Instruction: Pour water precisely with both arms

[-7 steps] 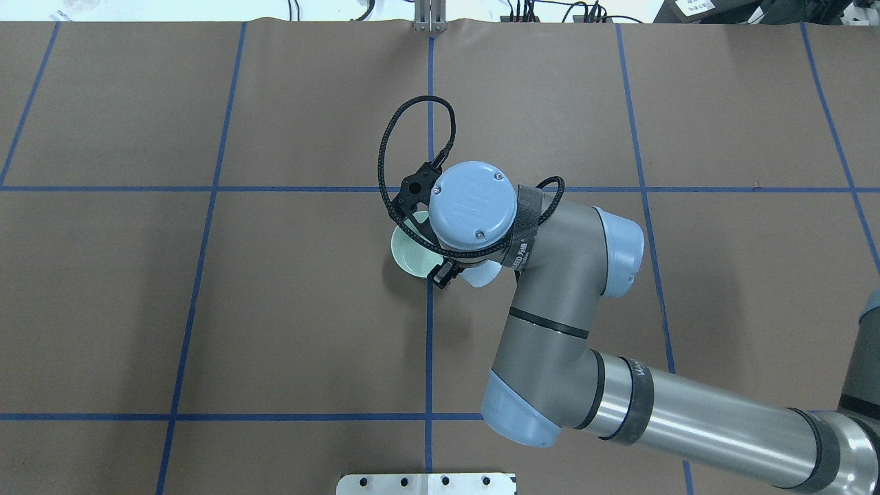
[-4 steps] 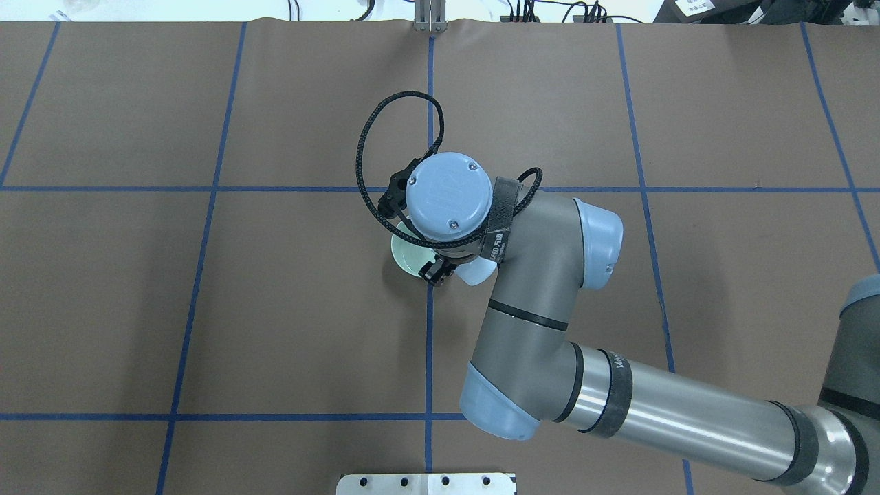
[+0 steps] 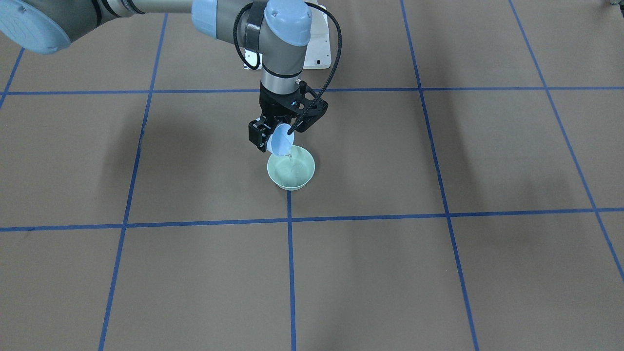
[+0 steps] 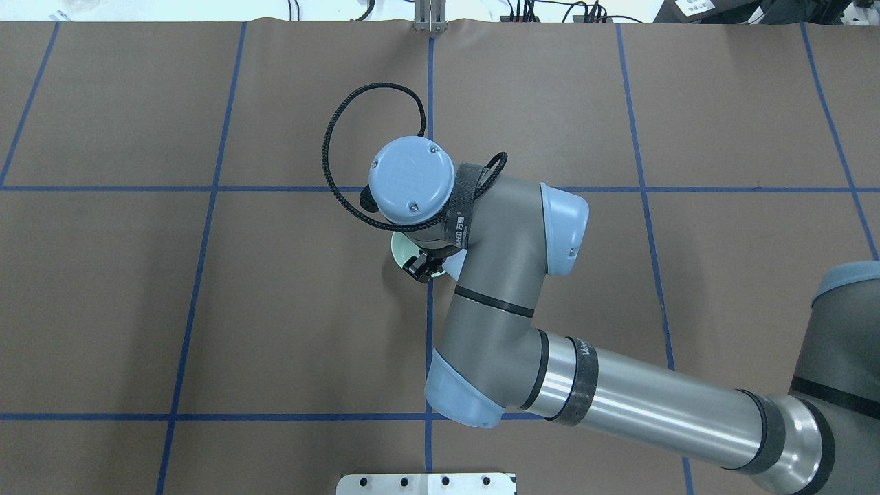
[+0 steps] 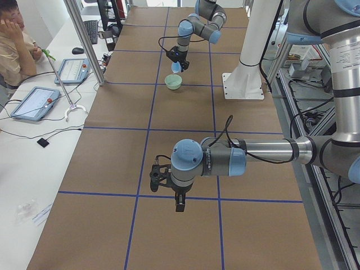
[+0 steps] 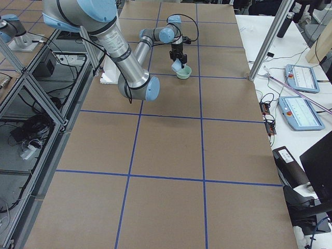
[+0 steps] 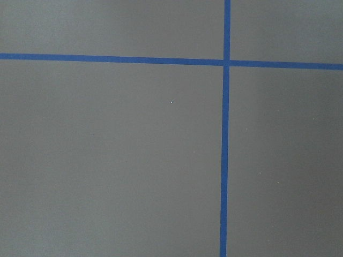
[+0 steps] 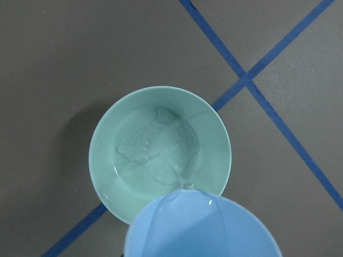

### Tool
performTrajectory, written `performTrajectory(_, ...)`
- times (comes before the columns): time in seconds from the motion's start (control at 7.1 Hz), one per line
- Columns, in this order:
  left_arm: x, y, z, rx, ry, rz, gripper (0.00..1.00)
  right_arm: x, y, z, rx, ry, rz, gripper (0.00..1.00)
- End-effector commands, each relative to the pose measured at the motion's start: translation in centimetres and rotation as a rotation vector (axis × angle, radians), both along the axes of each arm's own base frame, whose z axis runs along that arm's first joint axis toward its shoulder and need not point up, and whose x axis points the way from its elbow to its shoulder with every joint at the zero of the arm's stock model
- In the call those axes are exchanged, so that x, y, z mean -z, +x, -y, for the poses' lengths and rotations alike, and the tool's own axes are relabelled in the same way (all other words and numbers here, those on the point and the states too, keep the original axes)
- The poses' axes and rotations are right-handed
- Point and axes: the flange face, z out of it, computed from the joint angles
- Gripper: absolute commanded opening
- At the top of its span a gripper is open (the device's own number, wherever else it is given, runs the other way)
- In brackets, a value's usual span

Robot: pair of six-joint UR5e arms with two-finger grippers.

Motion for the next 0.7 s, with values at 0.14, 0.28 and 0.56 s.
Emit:
performTrajectory(0.14, 0.0, 0.0, -0.1, 0.001, -0.001, 0.000, 1.00, 0.3, 0.1, 0.3, 0.009, 0.006, 0.001, 0.00)
performTrajectory(0.28, 0.0, 0.0, -0.1, 0.001, -0.001, 0.000, 1.00, 0.6, 0.1, 0.5, 0.009, 0.021, 0.036, 0.00)
performTrajectory(0.56, 0.1, 0.0, -0.3, 0.000, 0.002, -0.001, 1.00, -1.0, 0.8, 1.2, -0.005, 0.054, 0.103, 0.00)
